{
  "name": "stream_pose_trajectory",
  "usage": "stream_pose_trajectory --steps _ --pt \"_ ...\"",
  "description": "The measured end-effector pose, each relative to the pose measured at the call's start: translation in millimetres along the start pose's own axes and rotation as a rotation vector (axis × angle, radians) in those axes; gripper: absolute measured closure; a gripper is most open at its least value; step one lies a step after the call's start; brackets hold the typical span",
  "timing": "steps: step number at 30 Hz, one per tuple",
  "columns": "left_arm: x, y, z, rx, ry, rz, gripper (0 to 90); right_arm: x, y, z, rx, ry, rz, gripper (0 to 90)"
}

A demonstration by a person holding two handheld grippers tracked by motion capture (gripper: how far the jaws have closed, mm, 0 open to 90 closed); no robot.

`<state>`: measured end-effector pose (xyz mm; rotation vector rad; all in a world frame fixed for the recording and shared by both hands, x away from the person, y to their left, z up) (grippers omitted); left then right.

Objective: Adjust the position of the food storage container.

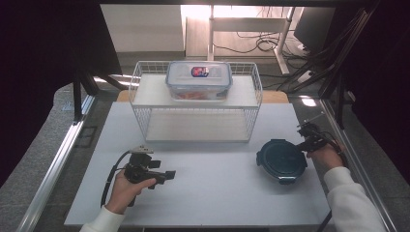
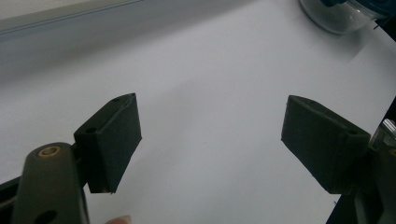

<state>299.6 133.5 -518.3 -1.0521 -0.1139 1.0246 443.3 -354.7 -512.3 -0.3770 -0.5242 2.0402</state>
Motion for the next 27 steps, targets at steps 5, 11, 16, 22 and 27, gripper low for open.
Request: stream_pose_trajectory --steps 5,11,16,22,27 --pt "-0.7 0.2 -1.3 0.004 0.004 -0.003 19.0 13.0 3.4 1.9 -0.005 -0.024 0.01 89.3" --pt "-2.9 0.4 -2.6 0.005 0.006 -0.002 19.0 37.5 3.5 1.6 -0.004 -0.061 0.022 89.3" --pt "-2.4 1.2 -3.7 0.012 0.005 -0.007 19.0 70.6 -0.3 -0.8 0.009 -0.095 0.052 89.2" --pt "-2.1 1.6 -2.4 0.011 0.004 -0.008 19.0 101.5 -4.6 -3.4 0.014 -0.113 0.088 89.2" --pt "-0.7 1.9 -2.3 0.012 0.003 -0.006 19.0 115.9 -4.7 -4.3 0.001 -0.126 0.117 89.1"
Point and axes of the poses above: each handheld gripper's, and its own axes: z roughly backward along the jaws, y roughly out of its underside, x roughly to its left, the point moved 6 cm from there along -z, roughly forward along the jaws, and after that the axes turned 10 degrees about -x, right-handed, at the moved point
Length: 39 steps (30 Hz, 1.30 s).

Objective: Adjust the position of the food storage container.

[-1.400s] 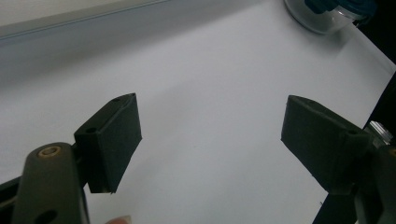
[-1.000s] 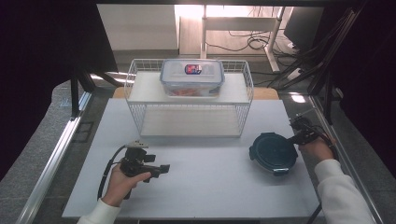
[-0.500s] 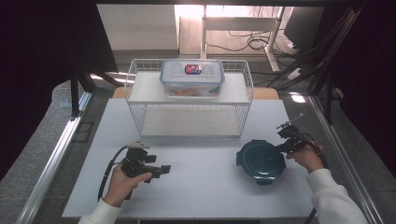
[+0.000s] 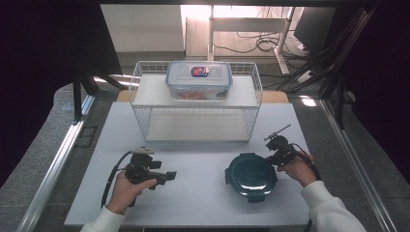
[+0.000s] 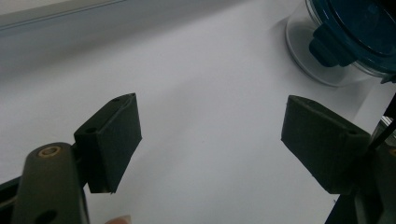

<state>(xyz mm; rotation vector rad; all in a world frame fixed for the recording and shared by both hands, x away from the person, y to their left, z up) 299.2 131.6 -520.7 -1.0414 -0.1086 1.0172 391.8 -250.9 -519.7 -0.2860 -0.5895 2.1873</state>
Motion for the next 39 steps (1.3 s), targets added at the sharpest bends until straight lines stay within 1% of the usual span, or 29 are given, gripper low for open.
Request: stream_pose_trajectory --steps 2,3,5,6,8,9,11,12,13,14,15,16,17,18,19,20,21,22,26,29,30,32,33,34,35,36,37,38,39 --pt "0.1 0.1 0.1 -0.001 -0.001 0.001 19.0 -0.3 0.6 1.1 -0.007 0.001 -0.003 89.0" --pt "0.1 0.1 0.3 -0.001 -0.001 0.0 19.0 -1.3 1.4 3.2 -0.017 -0.01 -0.012 89.0" --pt "0.0 -0.1 1.2 -0.004 -0.001 -0.002 19.0 -6.2 4.5 9.0 -0.038 0.002 -0.034 88.9" --pt "0.1 -0.3 1.4 -0.005 0.0 -0.002 19.0 -11.4 9.0 13.5 -0.05 0.008 -0.059 88.9" --pt "1.4 -0.6 1.6 -0.005 -0.002 -0.002 19.0 -16.7 18.4 19.5 -0.049 0.005 -0.101 88.9" --pt "2.2 -0.6 1.7 -0.004 -0.004 -0.003 19.0 -18.3 26.3 23.3 -0.043 0.002 -0.118 88.9" --pt "3.0 -0.9 1.7 -0.005 -0.006 -0.001 19.0 -16.1 37.7 28.9 -0.035 -0.01 -0.129 88.9" --pt "3.2 -1.0 1.8 -0.005 -0.006 -0.001 19.0 -13.6 42.2 31.3 -0.034 -0.018 -0.131 88.9" --pt "2.9 -1.4 2.1 -0.007 -0.006 0.0 19.1 -8.2 47.9 34.4 -0.032 -0.028 -0.131 88.9" --pt "2.9 -1.4 2.1 -0.007 -0.006 0.0 19.1 -4.8 49.9 35.7 -0.031 -0.038 -0.127 88.9" --pt "2.6 -1.7 2.1 -0.008 -0.005 -0.002 19.1 -4.8 49.9 35.7 -0.031 -0.038 -0.127 88.9" --pt "1.3 -1.9 2.0 -0.009 -0.002 -0.003 19.1 4.6 51.2 37.5 -0.033 -0.07 -0.13 88.9" --pt "0.9 -1.9 1.9 -0.007 -0.001 -0.004 19.1 6.2 51.6 37.8 -0.027 -0.053 -0.114 88.9" --pt "0.9 -1.9 1.9 -0.007 -0.001 -0.004 19.1 6.2 51.6 37.8 -0.027 -0.053 -0.114 88.9" --pt "1.0 -1.7 1.7 -0.006 -0.001 -0.006 19.1 7.5 51.3 38.1 -0.023 -0.042 -0.121 89.0" --pt "1.0 -1.7 1.7 -0.006 -0.001 -0.006 19.1 7.5 51.3 38.1 -0.023 -0.042 -0.121 89.0" --pt "1.4 -1.5 1.2 -0.004 -0.004 -0.001 19.1 7.1 51.3 37.8 -0.022 -0.048 -0.138 89.0" --pt "1.8 -1.4 1.0 -0.002 -0.005 -0.002 19.1 7.3 51.2 37.7 -0.021 -0.052 -0.144 89.0" --pt "2.6 -1.0 0.6 0.003 -0.008 -0.004 19.1 8.4 50.5 36.7 -0.02 -0.054 -0.142 89.0" --pt "3.2 -0.7 0.0 0.006 -0.013 -0.004 19.1 11.2 50.0 36.0 -0.018 -0.066 -0.141 89.1" --pt "3.3 -0.7 -0.1 0.005 -0.014 -0.003 19.1 14.6 49.6 35.6 -0.017 -0.07 -0.139 89.1" --pt "3.3 -0.6 -0.3 0.006 -0.015 -0.003 19.1 16.3 49.2 35.2 -0.019 -0.076 -0.133 89.1" --pt "3.2 -0.6 -0.4 0.007 -0.014 -0.003 19.1 21.0 47.9 33.7 -0.021 -0.083 -0.129 89.1" --pt "3.1 -0.6 -0.4 0.007 -0.014 -0.003 19.1 21.0 47.9 33.7 -0.021 -0.083 -0.129 89.1" --pt "3.1 -0.8 0.0 0.006 -0.014 -0.003 19.1 24.8 46.2 31.0 -0.024 -0.099 -0.124 89.1" --pt "3.2 -1.0 0.4 0.006 -0.013 -0.003 19.1 24.8 46.2 31.0 -0.024 -0.099 -0.124 89.1" --pt "3.7 -1.7 1.7 0.0 -0.013 0.001 19.1 29.1 44.4 27.2 -0.029 -0.129 -0.13 89.1" --pt "3.7 -1.7 1.7 0.0 -0.013 0.001 19.2 29.1 44.4 27.2 -0.029 -0.129 -0.13 89.1" --pt "4.0 -1.9 1.9 -0.003 -0.015 0.004 19.2 32.2 42.7 24.4 -0.032 -0.137 -0.126 89.1"
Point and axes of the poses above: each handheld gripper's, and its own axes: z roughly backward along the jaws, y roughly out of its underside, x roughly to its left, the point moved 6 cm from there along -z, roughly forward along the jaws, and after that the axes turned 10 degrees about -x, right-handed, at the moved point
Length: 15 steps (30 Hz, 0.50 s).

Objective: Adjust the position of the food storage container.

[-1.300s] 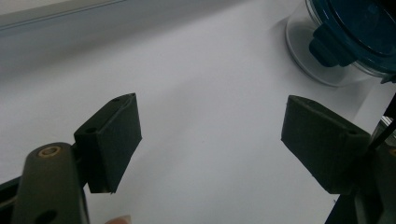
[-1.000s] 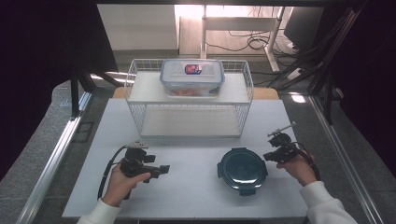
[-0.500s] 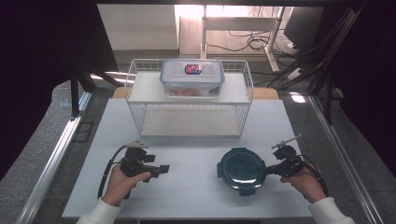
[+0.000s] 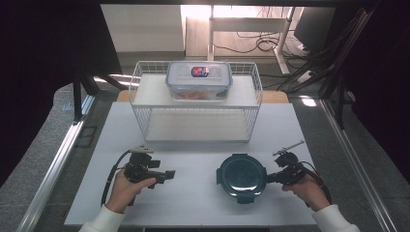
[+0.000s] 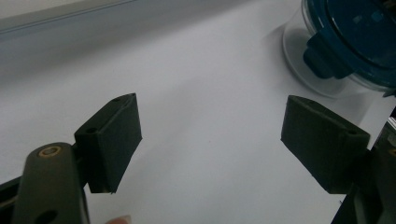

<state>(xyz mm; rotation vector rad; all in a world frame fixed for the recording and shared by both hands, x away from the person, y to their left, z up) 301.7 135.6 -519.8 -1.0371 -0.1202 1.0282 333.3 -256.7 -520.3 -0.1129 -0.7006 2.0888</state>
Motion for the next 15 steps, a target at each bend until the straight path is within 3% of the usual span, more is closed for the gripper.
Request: stream_pose_trajectory --steps 15 --pt "2.7 -0.4 1.5 0.0 -0.005 0.001 19.1 35.3 -18.5 -18.2 -0.008 -0.074 0.068 89.0"
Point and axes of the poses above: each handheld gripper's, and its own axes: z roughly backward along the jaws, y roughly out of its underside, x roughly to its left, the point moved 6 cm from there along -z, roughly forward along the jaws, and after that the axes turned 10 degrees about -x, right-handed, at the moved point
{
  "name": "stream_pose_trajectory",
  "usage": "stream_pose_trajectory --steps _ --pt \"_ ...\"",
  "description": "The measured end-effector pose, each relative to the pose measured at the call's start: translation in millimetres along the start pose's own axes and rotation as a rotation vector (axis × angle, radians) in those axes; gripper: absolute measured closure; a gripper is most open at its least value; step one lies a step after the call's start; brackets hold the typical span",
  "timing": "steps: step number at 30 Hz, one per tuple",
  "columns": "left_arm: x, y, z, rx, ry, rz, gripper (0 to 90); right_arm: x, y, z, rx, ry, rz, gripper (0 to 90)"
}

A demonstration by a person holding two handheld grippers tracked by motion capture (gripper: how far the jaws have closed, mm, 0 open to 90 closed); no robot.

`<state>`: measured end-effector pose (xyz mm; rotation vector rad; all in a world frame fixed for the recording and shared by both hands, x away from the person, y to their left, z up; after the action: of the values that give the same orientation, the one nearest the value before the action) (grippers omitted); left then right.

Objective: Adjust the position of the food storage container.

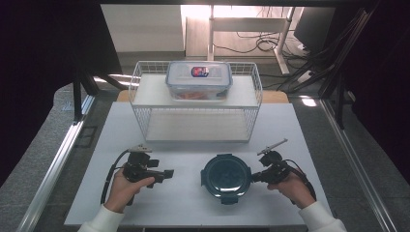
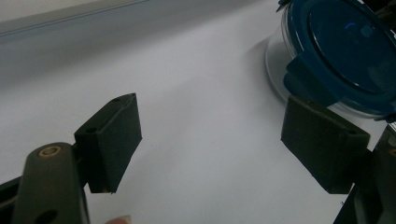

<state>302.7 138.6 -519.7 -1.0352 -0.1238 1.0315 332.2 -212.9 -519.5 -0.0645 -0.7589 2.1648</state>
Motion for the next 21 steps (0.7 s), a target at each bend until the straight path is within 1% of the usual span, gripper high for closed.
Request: stream_pose_trajectory --steps 1,2,3,4,5,6,7,8,9,10,11,16,17,18,19,20,21 --pt "0.2 0.1 0.1 0.0 -0.001 0.0 19.1 5.4 -2.1 -4.7 0.003 -0.013 0.01 89.1" --pt "0.2 0.1 0.1 0.0 -0.001 0.0 19.2 5.4 -2.1 -4.7 0.003 -0.013 0.01 89.1" --pt "0.4 0.0 0.4 0.0 -0.002 0.003 19.2 11.9 -4.6 -10.6 0.011 -0.03 0.031 89.0" --pt "0.4 0.0 0.4 0.0 -0.002 0.003 19.2 11.9 -4.6 -10.6 0.011 -0.03 0.031 89.0" --pt "0.4 0.0 0.6 -0.001 -0.002 0.007 19.2 17.1 -6.7 -15.3 0.012 -0.043 0.041 89.1" --pt "0.4 0.0 0.6 -0.001 -0.002 0.007 19.2 17.1 -6.7 -15.3 0.012 -0.043 0.041 89.1" --pt "0.7 0.1 0.7 -0.001 -0.003 0.007 19.2 21.7 -9.4 -19.7 0.011 -0.049 0.053 89.0" --pt "0.7 0.1 0.7 -0.001 -0.003 0.007 19.3 21.7 -9.4 -19.7 0.011 -0.049 0.053 89.0" --pt "1.1 0.5 0.2 0.001 -0.004 0.006 19.2 25.6 -12.7 -23.8 0.003 -0.058 0.055 89.0" --pt "1.1 0.5 0.2 0.001 -0.004 0.006 19.3 25.6 -12.7 -23.8 0.003 -0.058 0.055 89.0" --pt "1.2 0.5 -0.1 0.001 -0.005 0.007 19.4 29.0 -15.1 -27.4 -0.001 -0.067 0.055 89.0" --pt "1.2 0.3 0.0 -0.003 -0.009 0.007 19.6 37.4 -20.6 -34.8 -0.015 -0.085 0.069 89.0" --pt "1.4 0.1 0.3 -0.005 -0.01 0.009 19.6 40.3 -21.2 -36.8 -0.014 -0.09 0.079 89.1" --pt "1.4 0.1 0.3 -0.005 -0.01 0.009 19.6 40.3 -21.2 -36.8 -0.014 -0.09 0.079 89.1" --pt "1.4 0.1 0.3 -0.006 -0.013 0.013 19.6 45.0 -22.0 -38.3 -0.011 -0.099 0.097 89.1" --pt "1.4 0.1 0.3 -0.006 -0.013 0.013 19.6 45.0 -22.0 -38.3 -0.011 -0.099 0.097 89.1" --pt "1.8 0.2 0.3 -0.004 -0.013 0.009 19.6 51.2 -22.1 -40.0 -0.005 -0.115 0.11 89.0"
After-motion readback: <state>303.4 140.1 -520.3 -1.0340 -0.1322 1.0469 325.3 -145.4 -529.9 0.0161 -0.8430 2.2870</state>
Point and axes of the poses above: each handheld gripper's, and its own axes: z roughly backward along the jaws, y roughly out of its underside, x roughly to its left, the point moved 6 cm from there along -z, roughly forward along the jaws, and after that the axes turned 10 degrees about -x, right-handed, at the moved point
